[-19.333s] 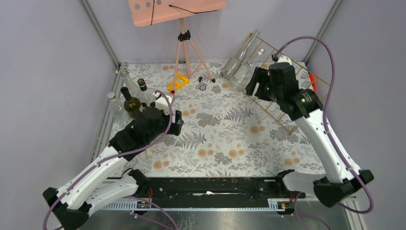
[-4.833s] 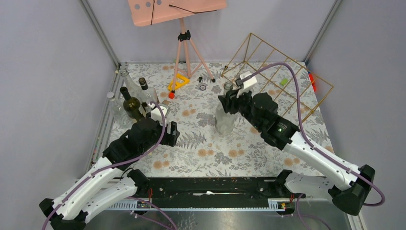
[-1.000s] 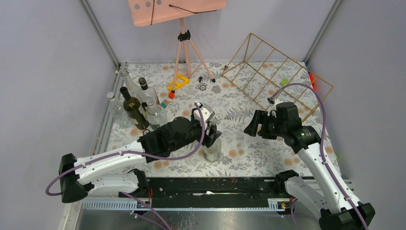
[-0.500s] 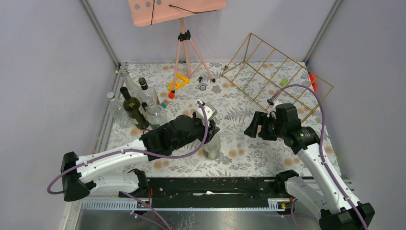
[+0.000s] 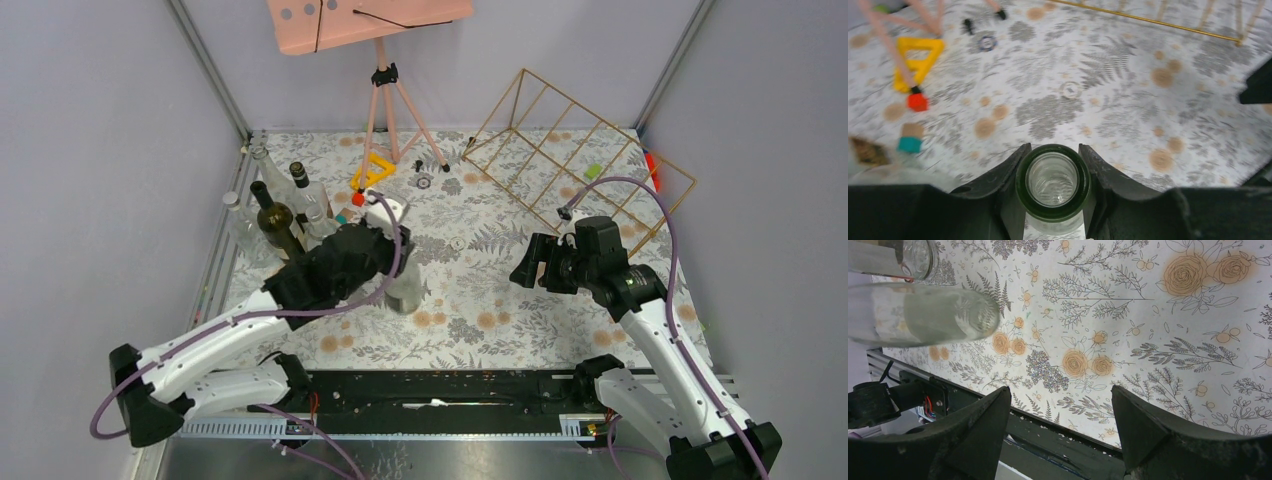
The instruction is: Take the wine bottle off the wine rack
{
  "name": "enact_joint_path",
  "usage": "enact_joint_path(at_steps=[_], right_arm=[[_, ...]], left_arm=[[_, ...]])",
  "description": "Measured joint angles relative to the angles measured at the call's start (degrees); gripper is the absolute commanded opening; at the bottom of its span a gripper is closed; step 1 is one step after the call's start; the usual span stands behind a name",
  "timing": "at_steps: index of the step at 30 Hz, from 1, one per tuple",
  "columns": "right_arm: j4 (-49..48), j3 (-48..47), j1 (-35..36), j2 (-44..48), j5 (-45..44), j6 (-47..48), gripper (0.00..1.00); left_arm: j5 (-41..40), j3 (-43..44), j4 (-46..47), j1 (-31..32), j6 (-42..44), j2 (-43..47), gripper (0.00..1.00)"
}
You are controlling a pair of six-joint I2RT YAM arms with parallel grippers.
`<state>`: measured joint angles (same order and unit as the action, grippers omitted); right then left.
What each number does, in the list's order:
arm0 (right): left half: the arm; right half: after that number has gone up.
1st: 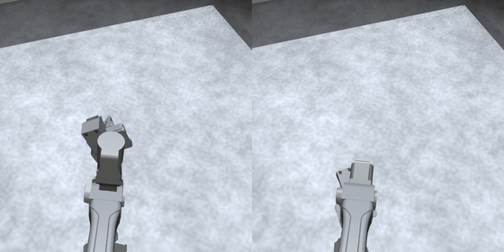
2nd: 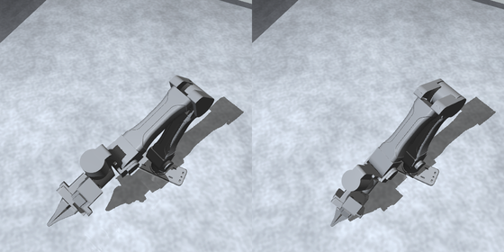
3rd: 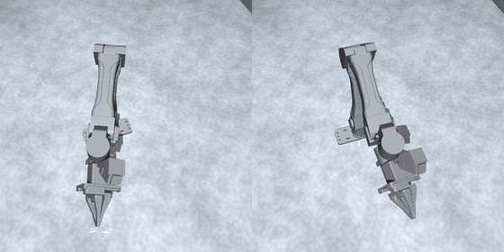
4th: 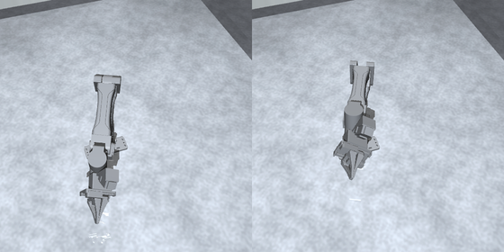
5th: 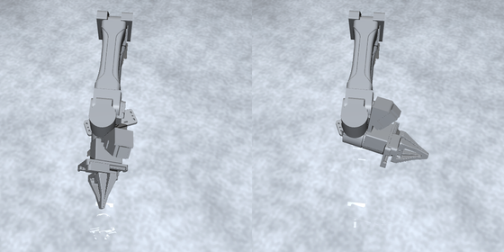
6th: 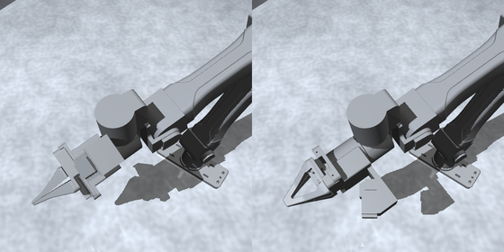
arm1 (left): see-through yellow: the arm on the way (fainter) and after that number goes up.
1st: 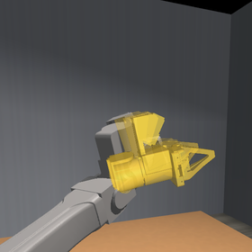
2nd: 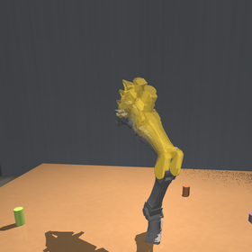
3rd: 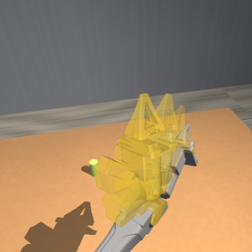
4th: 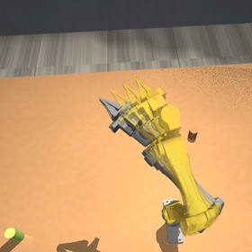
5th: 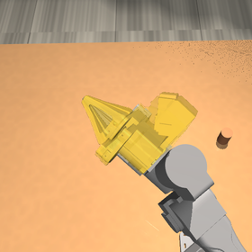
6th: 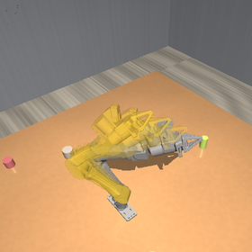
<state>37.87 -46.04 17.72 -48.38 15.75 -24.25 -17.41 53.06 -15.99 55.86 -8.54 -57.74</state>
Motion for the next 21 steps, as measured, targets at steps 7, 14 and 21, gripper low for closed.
enact_joint_path(at_steps=[7, 14, 21], right_arm=[[0.00, 0.00, 0.00, -0.63, 0.07, 0.00, 0.80], [0.00, 0.04, 0.00, -1.31, 0.28, 0.02, 0.80], [-0.02, 0.04, 0.00, -1.66, 0.31, 0.07, 0.80]], left_arm=[[-4.90, -3.02, -4.66, -10.08, -1.27, 7.26, 0.00], [-9.33, -5.40, -7.08, -19.74, -3.93, 12.48, 0.00], [-12.90, -5.92, -9.86, -24.61, -5.53, 15.06, 0.00]])
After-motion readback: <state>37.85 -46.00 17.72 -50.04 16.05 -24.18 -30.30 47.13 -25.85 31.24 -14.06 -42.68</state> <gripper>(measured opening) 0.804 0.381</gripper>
